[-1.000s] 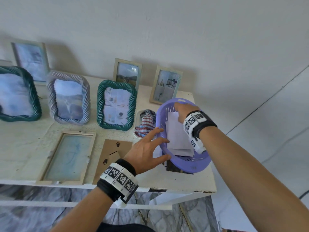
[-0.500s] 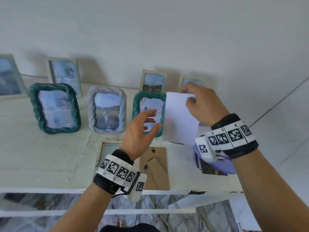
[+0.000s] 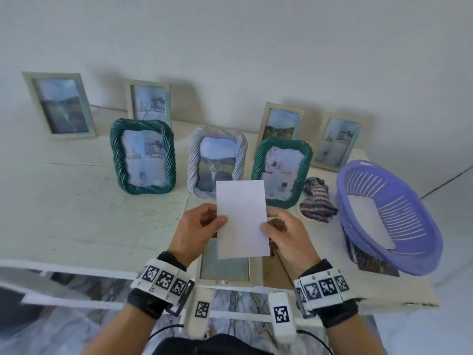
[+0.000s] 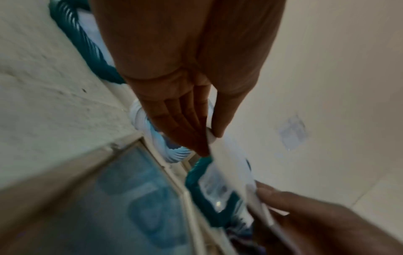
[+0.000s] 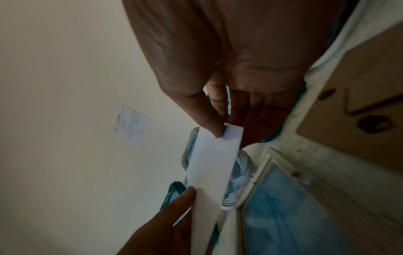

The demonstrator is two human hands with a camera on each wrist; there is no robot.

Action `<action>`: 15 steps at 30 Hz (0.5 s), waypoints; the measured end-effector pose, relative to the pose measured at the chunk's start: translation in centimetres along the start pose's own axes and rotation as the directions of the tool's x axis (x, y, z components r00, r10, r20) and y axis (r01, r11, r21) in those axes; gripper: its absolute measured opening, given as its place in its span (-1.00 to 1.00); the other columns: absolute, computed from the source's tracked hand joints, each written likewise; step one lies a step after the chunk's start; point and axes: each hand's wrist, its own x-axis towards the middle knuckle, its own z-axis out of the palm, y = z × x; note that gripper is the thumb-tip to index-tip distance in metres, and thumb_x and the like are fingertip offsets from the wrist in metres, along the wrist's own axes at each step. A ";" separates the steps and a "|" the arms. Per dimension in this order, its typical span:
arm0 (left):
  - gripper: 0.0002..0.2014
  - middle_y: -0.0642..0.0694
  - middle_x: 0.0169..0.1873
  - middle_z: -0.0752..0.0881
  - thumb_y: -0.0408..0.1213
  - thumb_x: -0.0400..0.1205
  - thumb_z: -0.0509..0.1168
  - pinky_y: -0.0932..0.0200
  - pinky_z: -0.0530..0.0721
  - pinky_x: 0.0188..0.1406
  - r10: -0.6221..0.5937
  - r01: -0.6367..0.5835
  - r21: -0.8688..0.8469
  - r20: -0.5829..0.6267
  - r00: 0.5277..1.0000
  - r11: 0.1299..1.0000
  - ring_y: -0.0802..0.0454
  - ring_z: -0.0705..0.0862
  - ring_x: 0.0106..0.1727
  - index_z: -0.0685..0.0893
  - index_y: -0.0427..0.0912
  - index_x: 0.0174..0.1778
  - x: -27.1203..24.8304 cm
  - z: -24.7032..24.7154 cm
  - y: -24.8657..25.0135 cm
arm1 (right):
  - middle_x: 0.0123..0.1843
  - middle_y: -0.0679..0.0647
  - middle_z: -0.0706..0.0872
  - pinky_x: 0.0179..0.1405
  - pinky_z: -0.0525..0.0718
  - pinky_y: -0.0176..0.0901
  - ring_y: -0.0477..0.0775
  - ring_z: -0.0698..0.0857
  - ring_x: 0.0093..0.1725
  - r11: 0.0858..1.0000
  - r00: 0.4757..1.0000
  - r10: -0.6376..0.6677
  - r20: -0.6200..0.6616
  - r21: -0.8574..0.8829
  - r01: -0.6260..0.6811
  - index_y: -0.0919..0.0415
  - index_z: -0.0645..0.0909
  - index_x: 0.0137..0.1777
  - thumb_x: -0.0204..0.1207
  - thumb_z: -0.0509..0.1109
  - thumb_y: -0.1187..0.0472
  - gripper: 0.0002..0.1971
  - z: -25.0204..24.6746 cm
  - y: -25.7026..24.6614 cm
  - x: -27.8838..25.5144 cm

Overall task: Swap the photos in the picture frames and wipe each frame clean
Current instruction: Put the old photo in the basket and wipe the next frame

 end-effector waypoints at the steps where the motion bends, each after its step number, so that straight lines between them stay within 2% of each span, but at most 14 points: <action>1: -0.91 -0.07 -0.15 0.84 -0.35 0.63 0.38 0.13 0.77 -0.13 -0.005 0.005 0.079 0.008 1.000 0.997 -0.06 0.81 -0.07 0.72 -0.18 0.03 -0.2 -0.3 -0.6 | -0.13 0.11 0.79 -0.12 0.74 0.03 0.13 0.75 -0.09 1.000 1.000 0.017 -0.001 -0.005 -0.017 0.11 0.65 0.09 0.55 0.39 0.33 -0.83 0.5 0.7 -0.3; 3: -0.93 0.10 -0.14 0.80 -0.25 0.61 0.40 0.29 0.71 -0.15 0.038 -0.034 0.323 -0.007 0.999 0.946 0.14 0.76 -0.12 0.73 -0.04 -0.01 -0.5 -1.1 -1.6 | -0.16 0.07 0.78 -0.10 0.74 0.03 0.13 0.74 -0.08 0.998 0.998 0.069 0.002 -0.012 -0.069 0.10 0.63 0.10 0.57 0.38 0.30 -0.85 1.1 1.7 -0.9; 4: -0.90 0.12 -0.11 0.77 -0.23 0.60 0.41 0.30 0.70 -0.14 0.079 -0.061 0.427 -0.025 0.997 0.902 0.20 0.73 -0.13 0.72 0.00 0.01 -0.7 -1.4 -2.1 | -0.16 0.05 0.76 -0.08 0.74 0.04 0.11 0.74 -0.08 0.995 0.995 0.098 0.002 -0.022 -0.098 0.09 0.62 0.11 0.58 0.37 0.29 -0.84 1.3 2.2 -1.1; 7: -0.79 0.06 -0.04 0.65 -0.22 0.57 0.43 0.15 0.72 -0.08 0.146 -0.074 0.579 -0.079 0.986 0.812 0.22 0.68 -0.13 0.71 -0.02 0.12 -0.9 -2.7 -3.6 | -0.18 -0.01 0.74 -0.01 0.74 0.07 0.02 0.73 -0.11 0.981 0.988 0.152 0.002 -0.122 -0.150 0.00 0.60 0.13 0.57 0.38 0.20 -0.83 1.5 3.3 -1.7; 9: -0.74 0.02 -0.06 0.63 -0.26 0.55 0.44 0.08 0.74 -0.06 0.123 -0.050 0.582 -0.087 0.989 0.812 0.16 0.69 -0.17 0.70 -0.04 0.16 -1.0 -3.3 -4.4 | -0.21 0.00 0.73 -0.05 0.72 0.07 0.04 0.72 -0.15 0.969 0.987 0.161 0.003 -0.189 -0.157 -0.04 0.60 0.11 0.56 0.39 0.16 -0.84 1.8 3.5 -2.0; 11: -0.73 0.02 -0.11 0.67 -0.30 0.55 0.45 0.08 0.74 -0.04 0.105 -0.051 0.549 -0.066 0.992 0.834 0.11 0.70 -0.17 0.69 -0.04 0.16 -1.2 -3.7 -4.8 | -0.26 -0.02 0.70 -0.19 0.69 -0.11 -0.01 0.68 -0.23 0.957 0.990 0.141 -0.014 -0.256 -0.140 -0.06 0.60 0.08 0.56 0.40 0.15 -0.86 2.3 3.6 -2.0; 13: -0.72 0.06 -0.13 0.70 -0.31 0.55 0.46 0.20 0.73 -0.05 0.099 -0.063 0.526 -0.039 0.994 0.848 0.13 0.70 -0.15 0.69 -0.04 0.16 -1.3 -4.0 -5.0 | -0.29 -0.02 0.68 -0.37 0.57 -0.39 -0.12 0.62 -0.32 0.947 0.994 0.098 -0.037 -0.305 -0.105 0.00 0.62 0.16 0.55 0.41 0.15 -0.80 2.9 3.2 -2.0; 15: -0.71 0.09 -0.13 0.72 -0.32 0.55 0.46 0.33 0.69 -0.08 0.099 -0.071 0.510 -0.028 0.995 0.857 0.17 0.70 -0.13 0.69 -0.04 0.18 -1.4 -4.1 -5.0 | -0.28 0.04 0.69 -0.42 0.50 -0.48 -0.15 0.57 -0.39 0.929 0.997 0.061 -0.049 -0.363 -0.074 0.07 0.61 0.24 0.55 0.41 0.15 -0.74 3.7 2.6 -2.0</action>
